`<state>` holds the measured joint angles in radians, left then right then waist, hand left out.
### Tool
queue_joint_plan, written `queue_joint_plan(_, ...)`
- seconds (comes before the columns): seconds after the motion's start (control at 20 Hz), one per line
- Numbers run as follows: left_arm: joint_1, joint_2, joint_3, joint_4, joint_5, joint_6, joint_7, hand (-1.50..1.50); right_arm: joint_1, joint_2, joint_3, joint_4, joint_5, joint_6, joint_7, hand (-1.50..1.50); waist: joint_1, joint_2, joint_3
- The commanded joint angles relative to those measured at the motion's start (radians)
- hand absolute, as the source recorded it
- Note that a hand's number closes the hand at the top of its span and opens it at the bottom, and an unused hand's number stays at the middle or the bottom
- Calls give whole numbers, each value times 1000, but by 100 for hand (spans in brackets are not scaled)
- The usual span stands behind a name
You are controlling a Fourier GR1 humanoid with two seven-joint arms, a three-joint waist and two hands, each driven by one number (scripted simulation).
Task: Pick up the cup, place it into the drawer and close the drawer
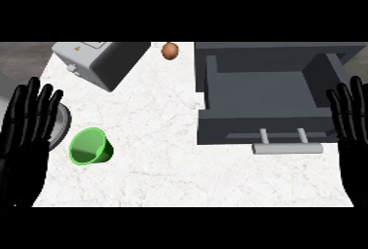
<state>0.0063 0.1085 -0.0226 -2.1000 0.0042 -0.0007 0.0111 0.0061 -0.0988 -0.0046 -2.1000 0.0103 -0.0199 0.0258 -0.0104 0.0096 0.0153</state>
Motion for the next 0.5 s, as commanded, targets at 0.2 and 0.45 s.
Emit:
queue_joint_plan(0.2,21,-65,3,38,-107,89,-79,-150,57,33,66,-6,6,38,-48,-150,9,-11,-15)
queue_joint_plan(0.45,-39,-87,113,136,113,76,-17,-150,-2,-30,-3,-34,-185,128,106,-150,6,-10,-16)
